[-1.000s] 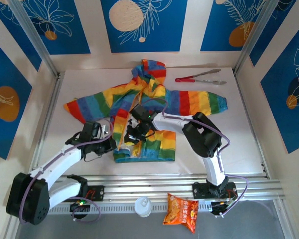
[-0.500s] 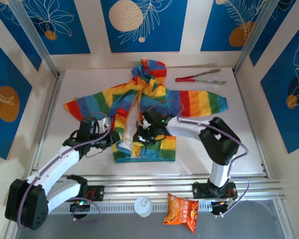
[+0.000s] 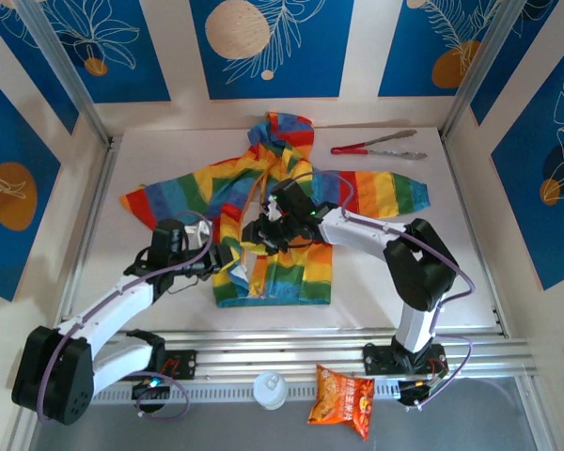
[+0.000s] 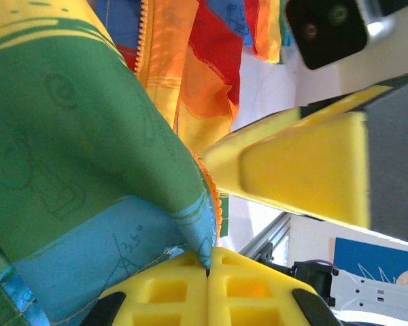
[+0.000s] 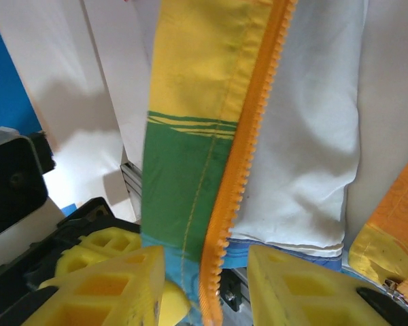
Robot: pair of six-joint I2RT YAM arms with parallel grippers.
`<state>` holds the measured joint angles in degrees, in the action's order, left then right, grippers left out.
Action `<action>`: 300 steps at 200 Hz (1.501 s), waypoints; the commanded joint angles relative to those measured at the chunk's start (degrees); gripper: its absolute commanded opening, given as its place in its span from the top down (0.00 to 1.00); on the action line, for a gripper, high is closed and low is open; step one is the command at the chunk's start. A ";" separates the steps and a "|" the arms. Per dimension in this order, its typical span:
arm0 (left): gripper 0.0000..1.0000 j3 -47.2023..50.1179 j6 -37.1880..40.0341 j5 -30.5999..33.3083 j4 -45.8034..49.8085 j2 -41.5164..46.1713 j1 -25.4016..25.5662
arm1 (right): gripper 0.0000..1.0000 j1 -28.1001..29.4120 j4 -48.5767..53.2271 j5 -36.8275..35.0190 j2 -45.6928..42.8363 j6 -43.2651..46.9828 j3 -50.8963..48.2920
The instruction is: Zip up the jacket
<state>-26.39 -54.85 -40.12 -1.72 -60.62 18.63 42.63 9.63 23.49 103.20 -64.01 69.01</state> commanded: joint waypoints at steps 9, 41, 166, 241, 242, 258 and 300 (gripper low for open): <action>1.00 0.08 -0.43 -2.86 -2.50 -0.53 -0.42 | 0.62 0.44 -0.84 4.28 1.85 -1.22 1.65; 1.00 -0.07 -0.29 -3.13 -2.68 -1.13 -0.43 | 0.62 0.18 -1.47 5.63 2.92 -2.11 1.69; 0.57 -9.00 11.86 2.24 18.34 2.98 -0.46 | 1.00 -0.88 -1.65 2.25 -3.85 2.26 0.54; 0.50 -3.22 2.14 1.95 7.03 7.26 -0.29 | 1.00 -0.87 -3.30 0.33 -6.43 2.18 -1.78; 0.50 -3.00 1.87 1.87 6.44 7.31 -0.32 | 1.00 -0.83 -3.47 0.33 -6.43 2.11 -1.91; 0.51 0.31 -2.65 0.85 -0.51 7.47 -0.20 | 1.00 -0.84 -4.69 0.10 -6.39 0.73 -2.85; 0.55 2.68 -4.76 0.24 -5.59 6.22 0.60 | 1.00 -0.80 -5.49 -0.56 -5.86 -1.37 -4.10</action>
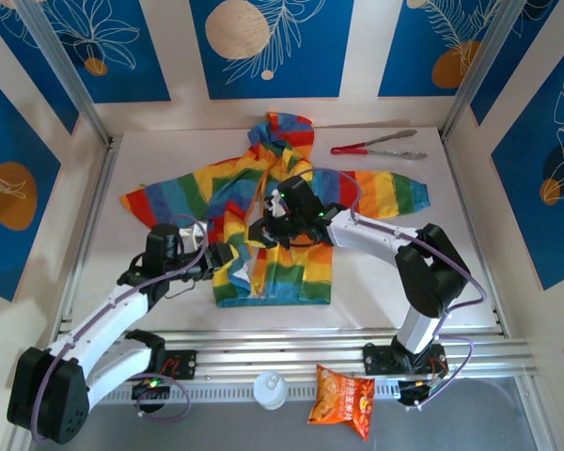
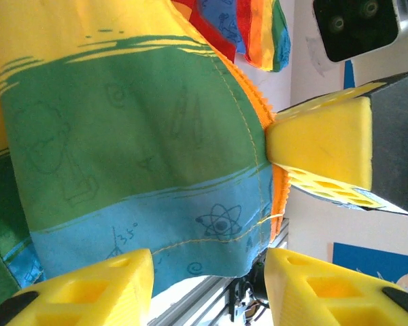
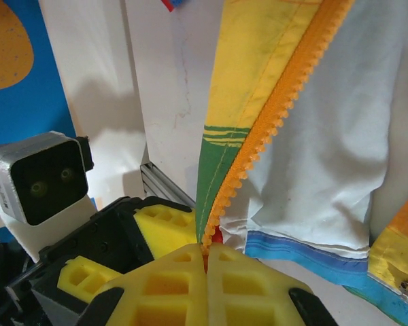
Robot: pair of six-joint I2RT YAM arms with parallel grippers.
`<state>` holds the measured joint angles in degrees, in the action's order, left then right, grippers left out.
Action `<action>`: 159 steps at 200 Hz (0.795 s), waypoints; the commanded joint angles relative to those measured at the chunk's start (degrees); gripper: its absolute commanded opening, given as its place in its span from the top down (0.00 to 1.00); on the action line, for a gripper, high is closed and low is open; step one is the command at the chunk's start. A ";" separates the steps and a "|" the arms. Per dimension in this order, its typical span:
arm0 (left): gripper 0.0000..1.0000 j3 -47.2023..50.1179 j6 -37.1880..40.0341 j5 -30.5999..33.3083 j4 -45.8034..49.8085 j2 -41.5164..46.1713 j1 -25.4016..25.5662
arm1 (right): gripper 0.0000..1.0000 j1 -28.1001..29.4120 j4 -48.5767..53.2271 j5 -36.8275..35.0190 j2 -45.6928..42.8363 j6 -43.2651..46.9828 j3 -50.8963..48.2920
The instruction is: Zip up the jacket
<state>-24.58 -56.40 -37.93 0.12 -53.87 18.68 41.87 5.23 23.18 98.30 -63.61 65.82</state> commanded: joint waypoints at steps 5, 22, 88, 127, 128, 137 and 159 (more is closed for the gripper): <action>0.56 1.13 -3.75 -2.05 -8.36 -0.83 0.74 | 1.00 -0.03 -1.26 -0.16 -0.92 -2.00 -0.96; 0.59 2.06 -5.60 -2.12 -12.01 -1.62 1.31 | 1.00 0.06 -1.67 -0.06 -0.67 -2.50 -1.13; 0.60 3.35 -8.44 -0.62 -18.30 -5.07 4.46 | 1.00 0.14 -4.93 1.33 0.95 -5.26 -1.91; 0.63 3.78 -10.66 -0.92 -22.60 -6.46 4.57 | 1.00 0.23 -5.61 1.96 1.87 -5.82 -1.82; 0.64 3.77 -10.66 -0.92 -22.61 -6.49 4.55 | 1.00 0.23 -5.60 1.96 1.88 -5.82 -1.83; 0.67 3.54 -10.66 -1.07 -22.62 -6.77 4.57 | 1.00 0.23 -5.60 2.01 1.89 -5.81 -1.91; 0.78 2.95 -10.40 -0.53 -21.52 -7.26 4.53 | 1.00 0.28 -5.56 1.96 1.98 -5.77 -2.06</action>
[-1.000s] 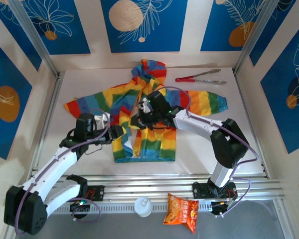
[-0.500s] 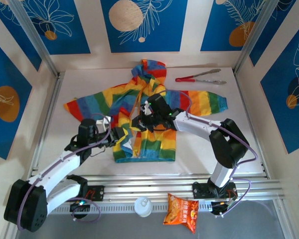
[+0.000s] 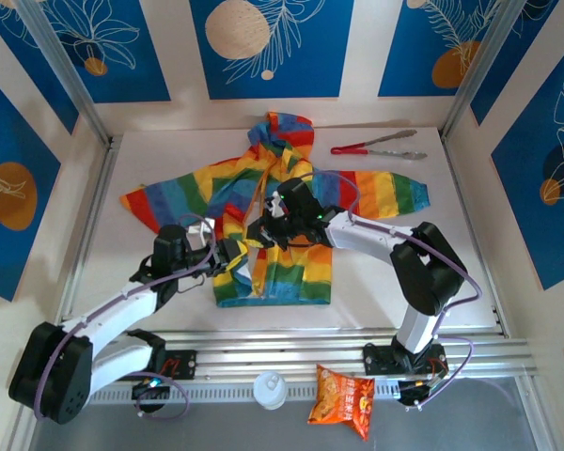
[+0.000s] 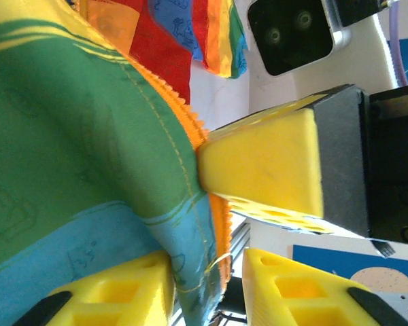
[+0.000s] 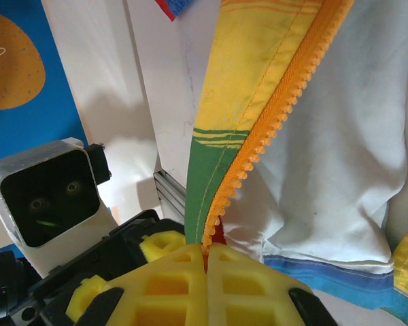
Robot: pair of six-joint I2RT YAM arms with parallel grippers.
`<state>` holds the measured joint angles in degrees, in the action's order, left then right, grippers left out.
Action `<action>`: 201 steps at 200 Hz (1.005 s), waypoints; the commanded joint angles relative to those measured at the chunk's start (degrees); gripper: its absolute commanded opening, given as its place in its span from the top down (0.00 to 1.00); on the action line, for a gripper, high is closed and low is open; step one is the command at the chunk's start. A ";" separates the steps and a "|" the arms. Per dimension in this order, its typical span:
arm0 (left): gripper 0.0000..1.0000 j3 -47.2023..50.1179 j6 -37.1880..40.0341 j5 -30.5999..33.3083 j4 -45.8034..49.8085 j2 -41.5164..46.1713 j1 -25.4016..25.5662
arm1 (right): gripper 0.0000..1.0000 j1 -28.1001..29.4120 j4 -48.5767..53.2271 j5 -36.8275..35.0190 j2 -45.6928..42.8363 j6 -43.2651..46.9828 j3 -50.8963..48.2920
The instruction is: Zip up the jacket
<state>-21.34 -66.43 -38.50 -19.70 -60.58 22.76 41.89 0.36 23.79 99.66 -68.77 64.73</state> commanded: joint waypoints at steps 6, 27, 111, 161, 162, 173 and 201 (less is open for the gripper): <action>0.81 -0.57 -0.02 0.19 -1.04 -0.68 0.44 | 1.00 0.21 -0.71 1.35 0.64 -0.63 -1.01; 0.88 -1.13 0.92 0.21 0.53 -1.03 0.45 | 1.00 0.21 -0.73 1.44 0.84 -0.57 -0.97; 1.00 -4.38 8.92 0.86 12.48 0.59 0.36 | 0.88 -0.69 5.51 -0.98 -0.07 3.15 -0.13; 1.00 -11.21 22.64 7.55 35.24 5.09 -0.31 | 0.72 -2.78 19.61 -6.23 -1.19 11.97 0.65; 1.00 -11.32 22.87 7.73 35.60 5.19 -0.33 | 0.72 -2.78 19.86 -6.35 -1.12 12.07 0.66; 1.00 -12.72 25.38 9.73 39.85 5.81 -0.38 | 0.70 -2.61 21.69 -7.11 -0.20 13.28 0.58; 1.00 -14.38 28.41 12.25 45.28 7.25 -0.70 | 0.69 -1.65 23.97 -9.05 2.77 14.43 0.49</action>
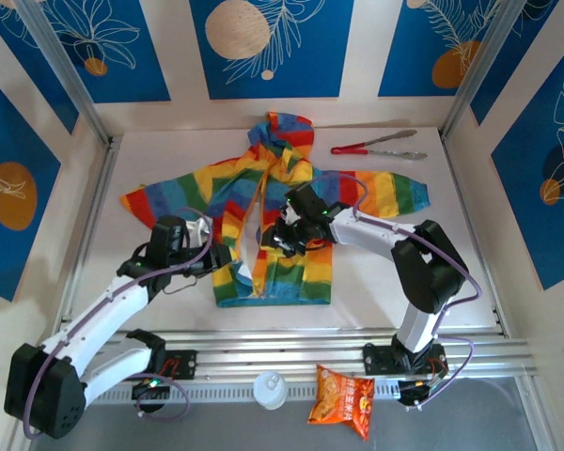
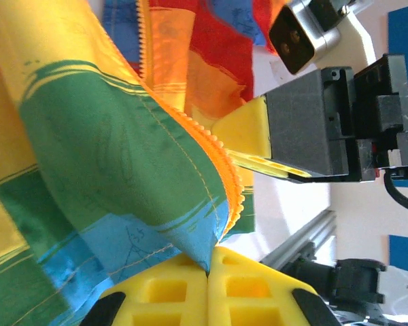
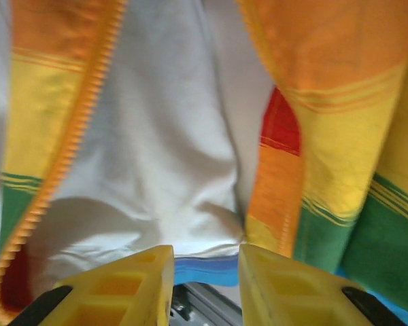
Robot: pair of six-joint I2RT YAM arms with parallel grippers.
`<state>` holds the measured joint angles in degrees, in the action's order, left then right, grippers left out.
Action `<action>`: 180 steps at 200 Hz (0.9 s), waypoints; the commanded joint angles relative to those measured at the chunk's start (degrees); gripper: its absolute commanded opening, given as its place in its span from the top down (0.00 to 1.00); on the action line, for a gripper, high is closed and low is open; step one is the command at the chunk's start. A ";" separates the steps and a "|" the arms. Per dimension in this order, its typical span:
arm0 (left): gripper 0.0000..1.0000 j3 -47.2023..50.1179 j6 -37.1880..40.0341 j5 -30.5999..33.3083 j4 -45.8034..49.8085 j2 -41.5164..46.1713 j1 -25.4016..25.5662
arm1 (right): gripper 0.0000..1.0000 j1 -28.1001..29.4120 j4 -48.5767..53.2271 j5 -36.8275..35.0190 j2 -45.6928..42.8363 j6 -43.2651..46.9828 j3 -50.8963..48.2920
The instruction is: Zip up the jacket
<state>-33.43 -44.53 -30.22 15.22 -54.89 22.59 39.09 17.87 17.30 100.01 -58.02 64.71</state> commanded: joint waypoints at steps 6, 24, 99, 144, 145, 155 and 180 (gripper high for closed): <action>1.00 -2.23 6.65 4.02 10.61 1.87 -0.48 | 0.69 1.40 6.64 -2.90 3.17 3.79 0.66; 1.00 -1.86 6.45 3.94 10.79 2.42 -0.61 | 0.69 2.20 7.15 -4.07 5.46 4.09 1.48; 1.00 0.72 4.46 3.60 9.81 4.89 -0.58 | 0.84 3.36 7.79 -5.77 9.55 5.29 3.84; 1.00 0.82 3.51 2.77 8.51 3.65 -0.61 | 1.00 1.74 8.23 -8.82 3.85 8.30 2.85; 1.00 0.82 3.50 2.74 8.46 3.65 -0.61 | 1.00 1.67 8.28 -8.89 3.78 8.38 2.82; 1.00 1.15 3.03 2.00 7.37 3.24 -0.60 | 1.00 0.90 8.84 -9.33 2.55 9.09 2.66; 1.00 3.47 1.28 1.09 3.48 2.49 -0.40 | 1.00 -2.15 13.55 -10.18 -0.62 12.37 4.90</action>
<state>-32.47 -41.17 -27.20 22.28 -51.72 22.35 39.70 25.93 9.06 103.72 -49.74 67.53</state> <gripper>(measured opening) 0.061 0.050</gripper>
